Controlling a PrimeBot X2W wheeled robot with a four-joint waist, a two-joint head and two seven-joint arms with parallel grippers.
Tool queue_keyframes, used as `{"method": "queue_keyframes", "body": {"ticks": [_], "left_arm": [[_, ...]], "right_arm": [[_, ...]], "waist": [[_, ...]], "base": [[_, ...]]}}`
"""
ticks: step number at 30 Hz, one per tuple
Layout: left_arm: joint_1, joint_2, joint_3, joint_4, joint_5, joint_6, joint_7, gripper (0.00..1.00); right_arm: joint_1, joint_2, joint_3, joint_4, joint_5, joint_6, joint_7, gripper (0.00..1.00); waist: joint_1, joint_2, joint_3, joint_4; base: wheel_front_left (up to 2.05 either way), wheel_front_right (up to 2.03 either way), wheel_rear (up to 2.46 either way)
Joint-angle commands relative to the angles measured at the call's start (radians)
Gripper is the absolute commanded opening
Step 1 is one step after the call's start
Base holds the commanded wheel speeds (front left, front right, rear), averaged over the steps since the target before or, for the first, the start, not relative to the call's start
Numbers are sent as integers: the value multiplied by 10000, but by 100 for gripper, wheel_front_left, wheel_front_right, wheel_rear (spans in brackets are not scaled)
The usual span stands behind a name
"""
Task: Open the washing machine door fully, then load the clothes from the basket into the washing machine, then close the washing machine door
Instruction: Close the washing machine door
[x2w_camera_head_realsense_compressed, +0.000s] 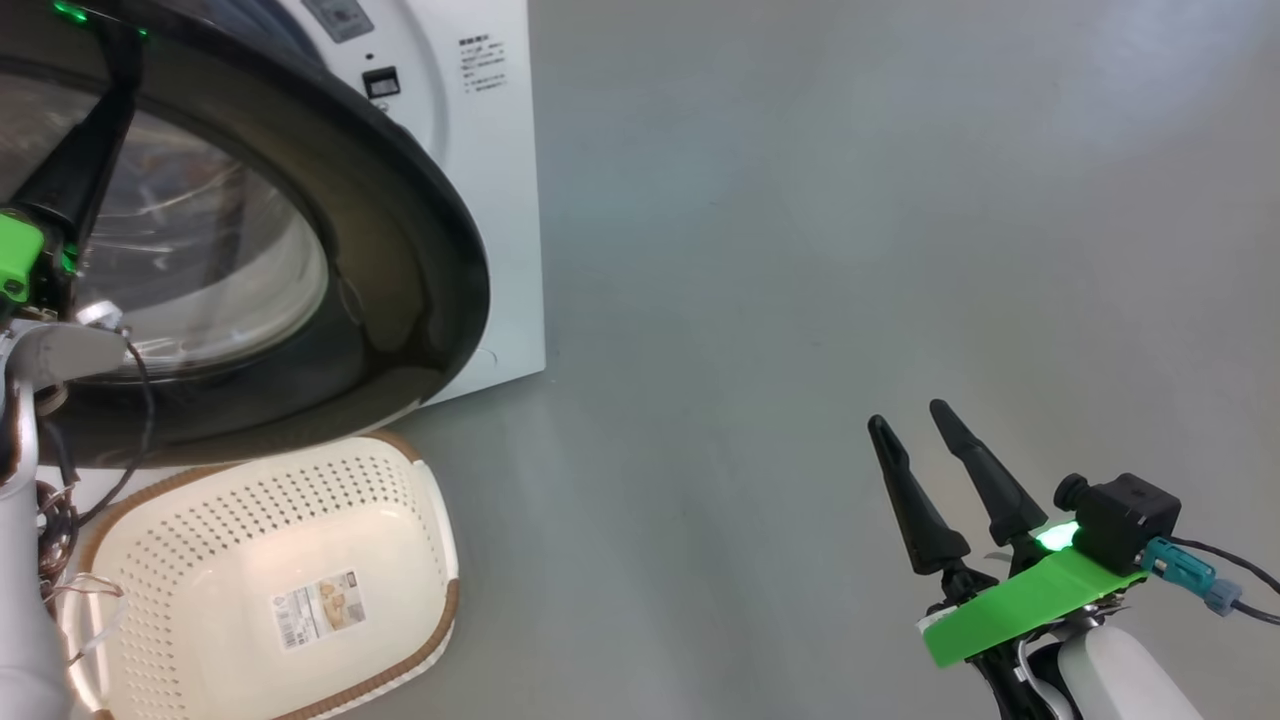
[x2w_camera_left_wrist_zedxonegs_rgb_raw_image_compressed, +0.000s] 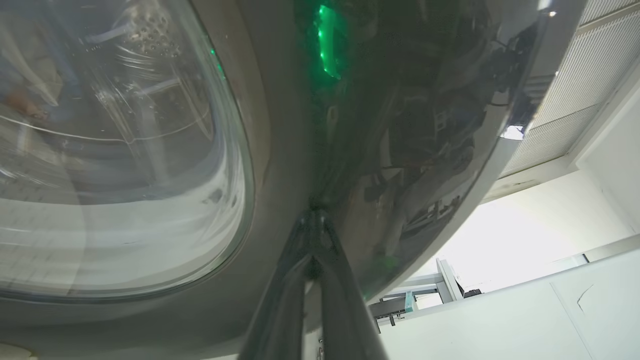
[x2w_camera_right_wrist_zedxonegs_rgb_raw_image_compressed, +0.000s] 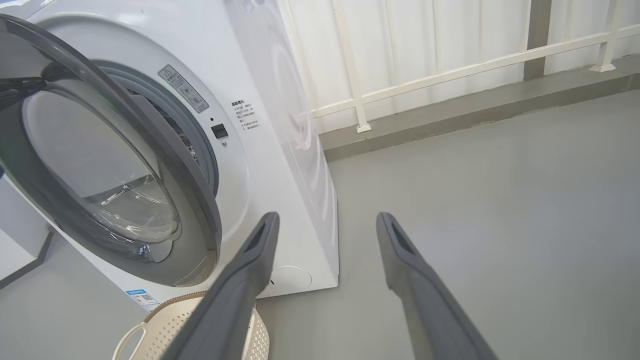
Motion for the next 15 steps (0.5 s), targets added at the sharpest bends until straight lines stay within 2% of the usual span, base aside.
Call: {"method": "queue_keyframes", "body": {"ticks": [1,15], "left_arm": [[-491,459,323,-157,103,-130,-46,0],[-497,333,164,70,47,-373,59,0]], "right_arm": [[-245,-52,126,-275,-38,16,-46,100],[-255,-90,47,-249,-86,16,-46,100]], "waist": [[0,0,43,-58],[0,0,-24,305]], "base": [[0,0,0],[0,0,0]]}}
